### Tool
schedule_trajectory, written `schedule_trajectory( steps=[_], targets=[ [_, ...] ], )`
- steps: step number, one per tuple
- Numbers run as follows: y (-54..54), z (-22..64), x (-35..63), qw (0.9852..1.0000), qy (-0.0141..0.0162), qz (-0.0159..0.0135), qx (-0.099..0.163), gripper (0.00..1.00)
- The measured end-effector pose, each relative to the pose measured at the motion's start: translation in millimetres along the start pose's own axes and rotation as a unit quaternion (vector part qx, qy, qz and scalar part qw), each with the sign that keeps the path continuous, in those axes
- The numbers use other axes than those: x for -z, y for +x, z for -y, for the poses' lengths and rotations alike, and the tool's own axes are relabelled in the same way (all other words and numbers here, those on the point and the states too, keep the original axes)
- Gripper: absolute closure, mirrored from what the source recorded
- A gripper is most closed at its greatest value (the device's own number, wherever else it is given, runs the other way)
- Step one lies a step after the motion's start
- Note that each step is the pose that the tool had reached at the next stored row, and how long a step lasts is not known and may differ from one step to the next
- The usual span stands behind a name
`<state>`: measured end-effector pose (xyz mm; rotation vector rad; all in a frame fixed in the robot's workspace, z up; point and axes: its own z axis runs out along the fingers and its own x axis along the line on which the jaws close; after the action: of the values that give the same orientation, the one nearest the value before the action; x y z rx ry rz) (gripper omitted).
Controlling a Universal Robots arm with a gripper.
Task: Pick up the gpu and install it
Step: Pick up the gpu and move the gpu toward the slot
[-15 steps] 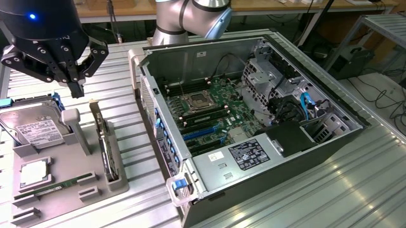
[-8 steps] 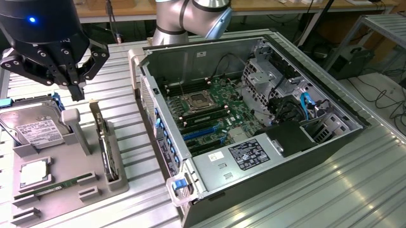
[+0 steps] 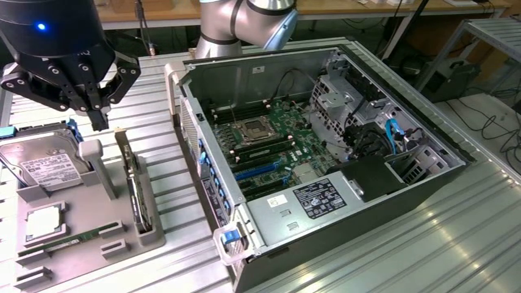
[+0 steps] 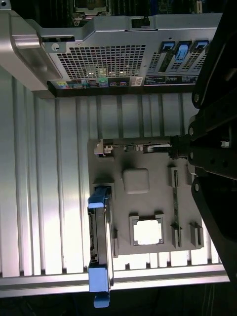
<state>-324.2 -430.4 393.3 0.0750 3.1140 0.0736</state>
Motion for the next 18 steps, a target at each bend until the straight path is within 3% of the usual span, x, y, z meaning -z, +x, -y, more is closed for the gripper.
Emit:
schedule_trajectory(
  steps=[8, 13, 14, 17, 18],
  targets=[
    [0.0, 0.2, 0.0, 1.0000, 0.0000, 0.0000, 0.000, 0.88],
    [-0.3, 0.1, -0.6, 1.0000, 0.0005, -0.0002, 0.000, 0.58],
    [-0.4, 0.2, -1.1, 1.0000, 0.0007, -0.0003, 0.000, 0.58],
    [-0.3, -0.3, -6.0, 1.0000, 0.0005, -0.0009, 0.009, 0.40],
    [-0.3, -0.2, -7.5, 1.0000, 0.0004, -0.0011, 0.009, 0.40]
  ],
)
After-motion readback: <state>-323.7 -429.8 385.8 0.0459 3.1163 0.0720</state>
